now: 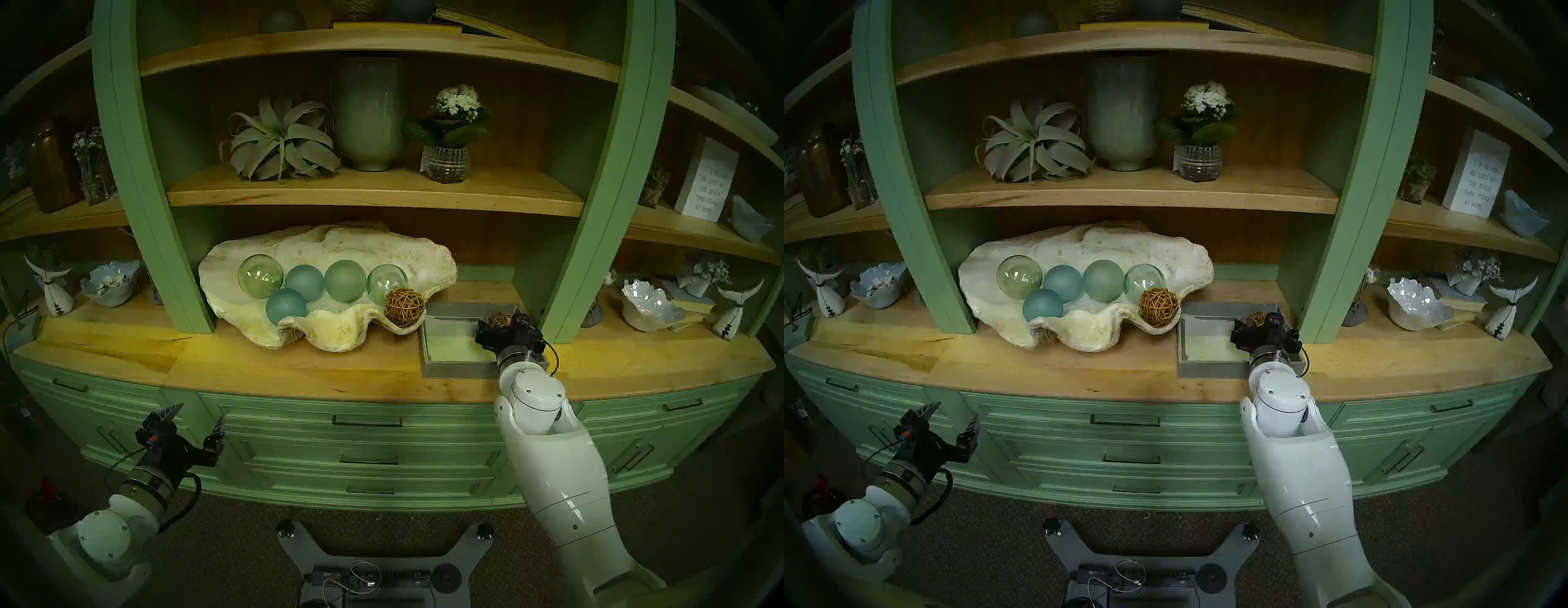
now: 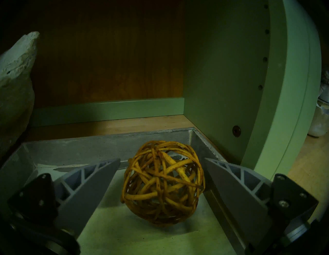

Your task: Put wooden balls into bowl

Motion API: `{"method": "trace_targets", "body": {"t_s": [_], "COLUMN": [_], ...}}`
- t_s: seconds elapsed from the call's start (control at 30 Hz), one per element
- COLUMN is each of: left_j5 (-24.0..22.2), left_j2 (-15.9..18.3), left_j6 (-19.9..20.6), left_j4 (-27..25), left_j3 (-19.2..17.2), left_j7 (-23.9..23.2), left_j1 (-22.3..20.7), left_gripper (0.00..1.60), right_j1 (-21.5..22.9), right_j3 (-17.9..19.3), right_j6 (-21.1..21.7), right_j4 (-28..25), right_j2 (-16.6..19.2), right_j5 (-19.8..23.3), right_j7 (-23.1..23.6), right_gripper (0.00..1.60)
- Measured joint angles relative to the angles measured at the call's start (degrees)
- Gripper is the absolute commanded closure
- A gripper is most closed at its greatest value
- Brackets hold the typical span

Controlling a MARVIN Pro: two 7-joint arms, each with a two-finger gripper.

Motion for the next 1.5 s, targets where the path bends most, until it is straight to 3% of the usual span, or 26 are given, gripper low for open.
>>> {"method": "trace_targets", "body": {"t_s": [0.67, 0.7, 0.77, 0.8, 0.83, 1.1, 1.5], "left_j5": [-0.01, -0.01, -0.01, -0.01, -0.01, -0.02, -0.02], "left_j2": [0.03, 0.03, 0.03, 0.03, 0.03, 0.04, 0.06], "left_j6": [-0.02, -0.02, -0.02, -0.02, -0.02, -0.03, -0.04], "left_j4": [0.0, 0.0, 0.0, 0.0, 0.0, 0.0, 0.0], "left_j3": [0.0, 0.0, 0.0, 0.0, 0.0, 0.0, 0.01], "left_j7": [0.01, 0.02, 0.02, 0.02, 0.02, 0.03, 0.04], "left_j1": [0.01, 0.01, 0.01, 0.02, 0.02, 0.02, 0.03], "left_gripper": [0.0, 0.0, 0.0, 0.0, 0.0, 0.0, 0.0], "right_j1": [4.24, 4.42, 4.55, 4.58, 4.6, 4.3, 2.02], "right_j3": [1.23, 1.3, 1.38, 1.39, 1.41, 1.0, 0.0], "right_j6": [0.11, 0.28, 0.68, 0.85, 1.01, 1.81, 1.52], "right_j4": [5.07, 5.19, 5.21, 5.17, 5.14, 4.34, 1.77], "right_j2": [-0.79, -0.85, -0.93, -0.97, -1.0, -1.36, -1.34], "right_j5": [1.54, 1.68, 1.81, 1.84, 1.86, 1.64, 1.18], "right_j7": [1.71, 1.75, 1.74, 1.71, 1.68, 1.02, 0.73], "right_gripper": [0.0, 0.14, 0.78, 0.78, 0.88, 1.05, 1.04]}}
